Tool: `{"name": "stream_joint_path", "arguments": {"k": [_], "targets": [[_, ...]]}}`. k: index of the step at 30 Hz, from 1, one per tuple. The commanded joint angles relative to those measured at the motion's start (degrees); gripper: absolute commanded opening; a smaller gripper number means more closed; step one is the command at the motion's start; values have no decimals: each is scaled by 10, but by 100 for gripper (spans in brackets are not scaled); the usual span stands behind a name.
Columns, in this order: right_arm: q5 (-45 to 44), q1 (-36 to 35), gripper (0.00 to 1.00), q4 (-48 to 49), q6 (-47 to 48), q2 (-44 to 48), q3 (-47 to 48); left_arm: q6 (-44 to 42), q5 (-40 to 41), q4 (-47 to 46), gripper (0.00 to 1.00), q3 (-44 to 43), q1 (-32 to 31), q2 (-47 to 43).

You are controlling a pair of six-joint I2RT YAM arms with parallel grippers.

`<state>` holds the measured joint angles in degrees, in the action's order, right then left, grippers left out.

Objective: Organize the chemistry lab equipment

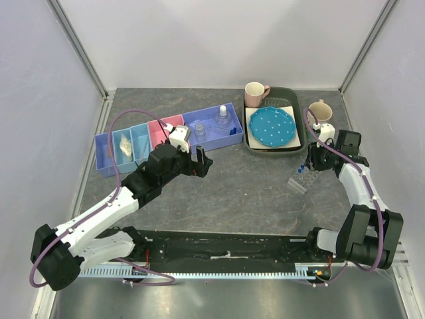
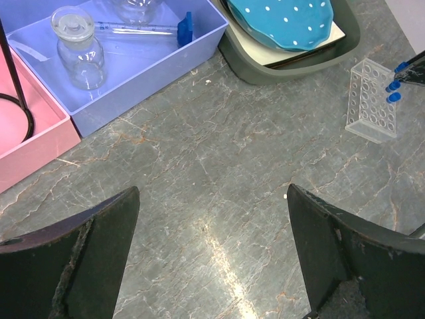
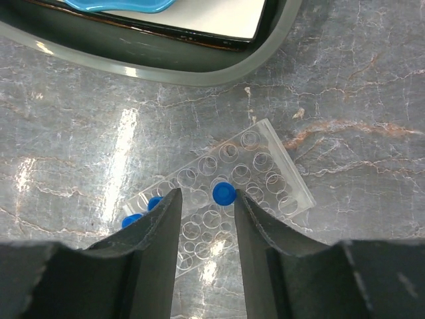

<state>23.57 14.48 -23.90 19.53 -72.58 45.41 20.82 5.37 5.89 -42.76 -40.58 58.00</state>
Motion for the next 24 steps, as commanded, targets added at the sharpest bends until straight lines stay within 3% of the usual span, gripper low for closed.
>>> {"name": "stream_joint_path", "arguments": {"k": [1, 15, 21, 22, 24], "targets": [[16, -1, 46, -11, 2, 32, 19, 7, -5, -18, 98, -14, 1, 1], [92, -1, 58, -50, -11, 64, 132, -15, 44, 86, 99, -108, 15, -20], [125, -2, 85, -31, -47, 67, 183, -18, 47, 187, 100, -191, 65, -34], [133, -1, 93, -28, -51, 67, 189, -21, 46, 198, 100, -218, 73, -36], [141, -2, 98, -20, -56, 70, 204, -31, 47, 220, 100, -245, 87, -36]]}}
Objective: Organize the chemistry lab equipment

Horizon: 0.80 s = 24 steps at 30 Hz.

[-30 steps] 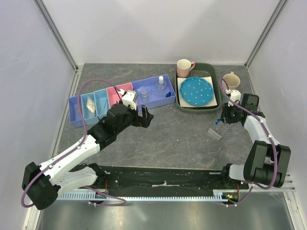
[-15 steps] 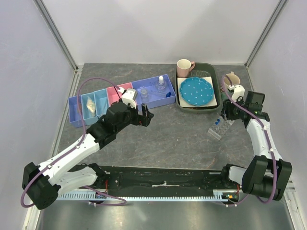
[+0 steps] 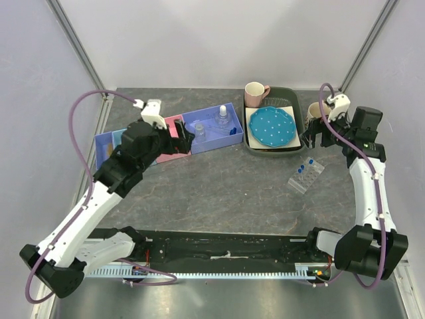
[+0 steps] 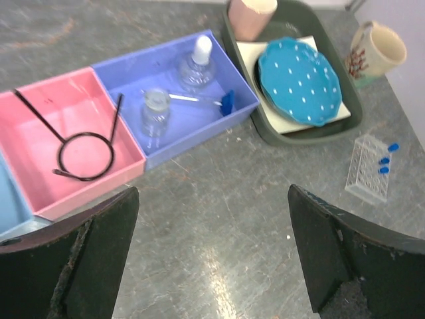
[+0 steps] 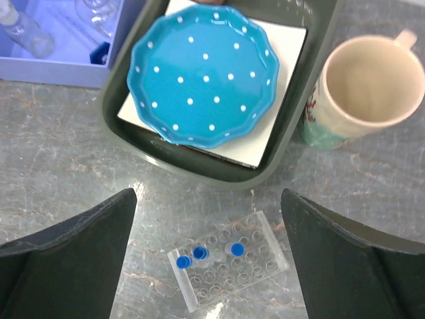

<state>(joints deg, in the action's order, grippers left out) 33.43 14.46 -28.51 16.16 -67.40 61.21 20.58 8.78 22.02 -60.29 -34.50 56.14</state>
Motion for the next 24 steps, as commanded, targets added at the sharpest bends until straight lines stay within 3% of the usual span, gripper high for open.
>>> {"name": "stream_joint_path", "arguments": {"k": [1, 7, 14, 24], "targets": [[48, -1, 98, 28, -22, 19, 51, -31, 14, 77, 100, -94, 28, -17], [4, 0, 98, 63, -86, 30, 73, -32, 14, 109, 100, -155, 34, -21], [-148, 0, 98, 88, -191, 29, 106, -12, 19, 123, 100, -182, 34, -41], [-213, 0, 98, 90, -257, 30, 106, -4, 23, 121, 100, -186, 34, -53]]}}
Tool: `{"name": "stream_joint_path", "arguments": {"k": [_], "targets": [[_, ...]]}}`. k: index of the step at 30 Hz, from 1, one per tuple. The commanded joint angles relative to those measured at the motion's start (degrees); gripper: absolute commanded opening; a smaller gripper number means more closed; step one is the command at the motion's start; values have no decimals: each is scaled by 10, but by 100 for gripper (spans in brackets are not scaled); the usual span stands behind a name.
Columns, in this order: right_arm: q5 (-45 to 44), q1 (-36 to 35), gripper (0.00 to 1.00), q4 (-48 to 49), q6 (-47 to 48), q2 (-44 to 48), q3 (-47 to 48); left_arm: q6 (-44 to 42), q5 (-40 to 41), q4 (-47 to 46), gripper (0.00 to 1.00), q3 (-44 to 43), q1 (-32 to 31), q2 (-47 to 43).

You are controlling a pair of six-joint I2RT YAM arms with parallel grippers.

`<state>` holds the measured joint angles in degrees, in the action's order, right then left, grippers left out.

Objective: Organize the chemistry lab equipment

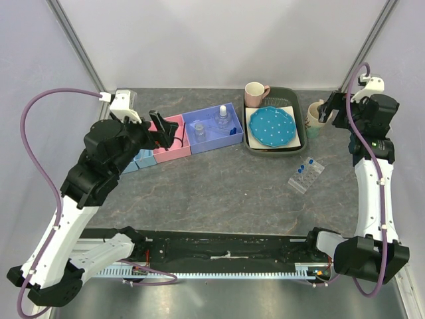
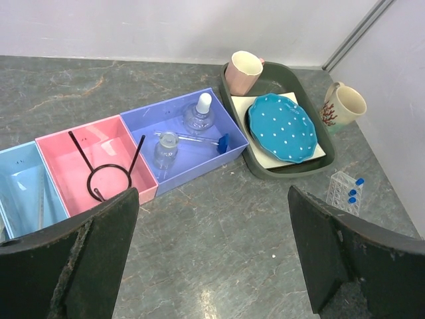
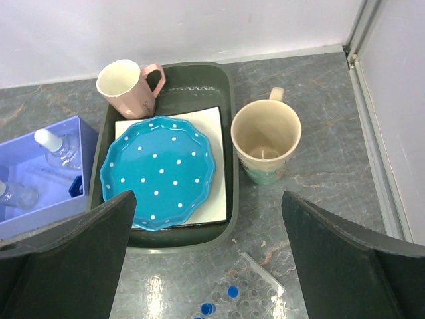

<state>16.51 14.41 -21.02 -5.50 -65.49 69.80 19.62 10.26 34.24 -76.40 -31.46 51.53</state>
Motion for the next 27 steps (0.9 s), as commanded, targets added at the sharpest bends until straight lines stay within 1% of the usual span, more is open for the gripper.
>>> {"name": "stream_joint_path", "arguments": {"k": [1, 10, 17, 27], "targets": [[-53, 0, 98, 14, -41, 12, 20, 2, 13, -2, 100, -25, 3, -7], [-61, 1, 98, 2, -44, 13, 16, 8, 22, -4, 100, -2, 3, -30], [-61, 0, 98, -2, -49, 16, -5, 25, 29, -14, 100, 56, 3, -66], [-48, 0, 98, -10, -27, 19, -11, 3, 42, -23, 100, 66, 3, -71]]}}
